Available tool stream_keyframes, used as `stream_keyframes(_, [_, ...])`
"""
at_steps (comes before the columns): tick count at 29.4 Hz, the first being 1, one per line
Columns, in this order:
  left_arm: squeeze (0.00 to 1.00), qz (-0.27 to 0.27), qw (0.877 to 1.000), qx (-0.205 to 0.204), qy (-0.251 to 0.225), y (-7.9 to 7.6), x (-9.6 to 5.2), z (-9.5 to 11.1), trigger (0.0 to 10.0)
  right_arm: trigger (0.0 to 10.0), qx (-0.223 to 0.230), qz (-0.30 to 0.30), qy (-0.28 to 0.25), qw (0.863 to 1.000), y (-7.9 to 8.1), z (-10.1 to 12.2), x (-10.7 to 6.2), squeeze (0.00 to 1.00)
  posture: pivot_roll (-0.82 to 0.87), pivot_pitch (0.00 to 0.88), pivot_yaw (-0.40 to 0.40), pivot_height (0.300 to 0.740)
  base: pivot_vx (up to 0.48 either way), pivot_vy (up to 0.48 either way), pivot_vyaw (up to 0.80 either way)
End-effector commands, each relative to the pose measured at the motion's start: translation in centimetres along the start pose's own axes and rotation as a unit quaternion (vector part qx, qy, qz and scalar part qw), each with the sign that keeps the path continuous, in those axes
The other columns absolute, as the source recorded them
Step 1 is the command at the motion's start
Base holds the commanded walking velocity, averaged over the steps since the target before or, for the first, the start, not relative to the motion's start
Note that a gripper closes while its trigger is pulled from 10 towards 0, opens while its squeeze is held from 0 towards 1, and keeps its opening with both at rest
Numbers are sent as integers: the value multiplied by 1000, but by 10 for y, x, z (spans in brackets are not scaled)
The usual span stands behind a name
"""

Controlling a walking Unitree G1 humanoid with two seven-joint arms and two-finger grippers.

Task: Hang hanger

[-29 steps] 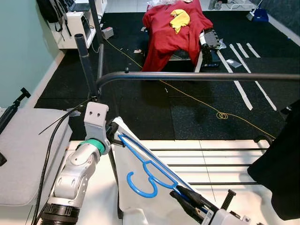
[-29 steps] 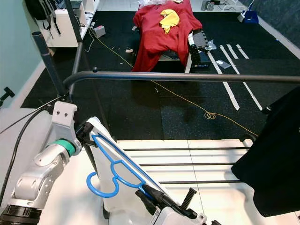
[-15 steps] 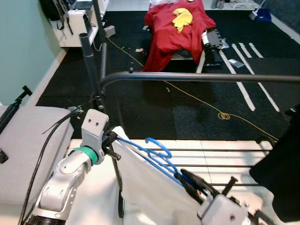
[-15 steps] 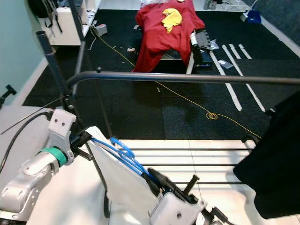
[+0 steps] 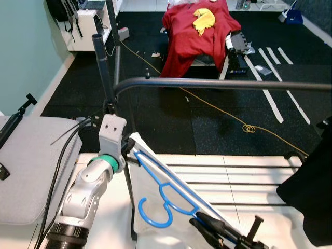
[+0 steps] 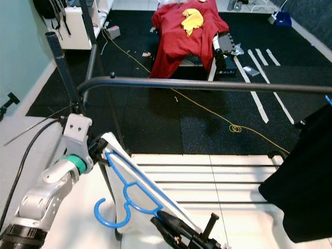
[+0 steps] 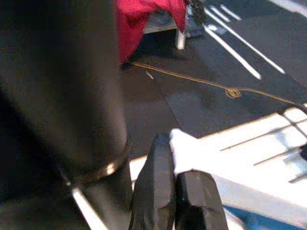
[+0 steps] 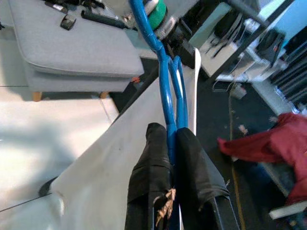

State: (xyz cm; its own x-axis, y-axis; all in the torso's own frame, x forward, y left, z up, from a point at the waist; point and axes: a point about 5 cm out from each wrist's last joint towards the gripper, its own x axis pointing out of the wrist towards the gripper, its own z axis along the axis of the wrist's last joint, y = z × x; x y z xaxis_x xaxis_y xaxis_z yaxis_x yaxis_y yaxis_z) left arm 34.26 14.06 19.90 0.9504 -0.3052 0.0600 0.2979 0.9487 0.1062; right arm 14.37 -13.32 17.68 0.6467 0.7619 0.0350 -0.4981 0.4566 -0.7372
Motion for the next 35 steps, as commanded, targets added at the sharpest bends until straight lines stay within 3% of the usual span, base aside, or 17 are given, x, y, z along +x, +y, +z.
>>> stream_keyframes(1, [0, 62, 998, 10, -6, 24, -3, 3, 10000, 10000, -25, 5, -35, 999, 3, 9, -1, 0, -240, 202, 106, 740, 0, 0, 0])
stream_keyframes(4, [0, 45, 999, 15, -5, 24, -3, 4, 10000, 10000, -109, -80, -72, 988, -9, 19, -1, 0, -224, 214, 103, 740, 0, 0, 0])
stream_keyframes(6, [0, 24, 1000, 18, -4, 20, -4, 4, 10000, 10000, -136, -118, -79, 980, -15, 22, -1, 0, -222, 216, 103, 740, 0, 0, 0])
stream_keyframes(12, [0, 7, 1000, 22, -1, 16, -5, 3, 10000, 10000, -146, -119, -77, 979, -17, 19, 0, 0, -217, 216, 105, 740, 0, 0, 0])
stream_keyframes(13, [0, 5, 1000, 21, 0, 15, -4, 2, 10000, 10000, -124, -104, -57, 985, -12, 10, -2, 0, -219, 220, 101, 740, 0, 0, 0])
stream_keyframes(17, [0, 5, 1000, 21, -1, 15, -4, 2, 10000, 10000, -111, -100, -48, 988, -10, 6, -2, 0, -219, 220, 101, 740, 0, 0, 0])
stream_keyframes(20, [0, 8, 1000, 19, -1, 11, -5, -1, 10000, 10000, -30, -104, -15, 994, -8, -8, 11, 0, -222, 214, 97, 740, 0, 0, 0])
stream_keyframes(21, [0, 8, 1000, 19, -1, 11, -5, -1, 10000, 10000, -30, -104, -15, 994, -8, -8, 11, 0, -222, 214, 97, 740, 0, 0, 0])
stream_keyframes(23, [0, 8, 1000, 19, -4, 6, -6, -2, 10000, 10000, 16, -105, 6, 994, -6, -16, 20, 0, -222, 215, 91, 740, 0, 0, 0])
stream_keyframes(31, [0, -3, 1000, 4, -23, -6, -9, 7, 10000, 10000, 39, -111, 50, 992, -3, -40, 32, 0, -230, 213, 82, 740, 0, 0, 0])
stream_keyframes(32, [0, -7, 999, -2, -32, -10, -9, 11, 10000, 10000, 60, -114, 60, 990, 2, -50, 37, 682, -224, 209, 82, 740, 0, 0, 0])
stream_keyframes(33, [0, -7, 999, -2, -32, -10, -9, 11, 10000, 10000, 60, -114, 60, 990, 2, -50, 37, 682, -224, 209, 82, 740, 0, 0, 0])
stream_keyframes(34, [0, -12, 999, -7, -41, -14, -9, 17, 10000, 10000, 102, -123, 77, 984, 8, -64, 44, 1000, -213, 202, 84, 740, 0, 0, 0])
stream_keyframes(35, [0, -12, 999, -7, -41, -14, -9, 17, 10000, 10000, 102, -123, 77, 984, 8, -64, 44, 1000, -213, 202, 84, 740, 0, 0, 0])
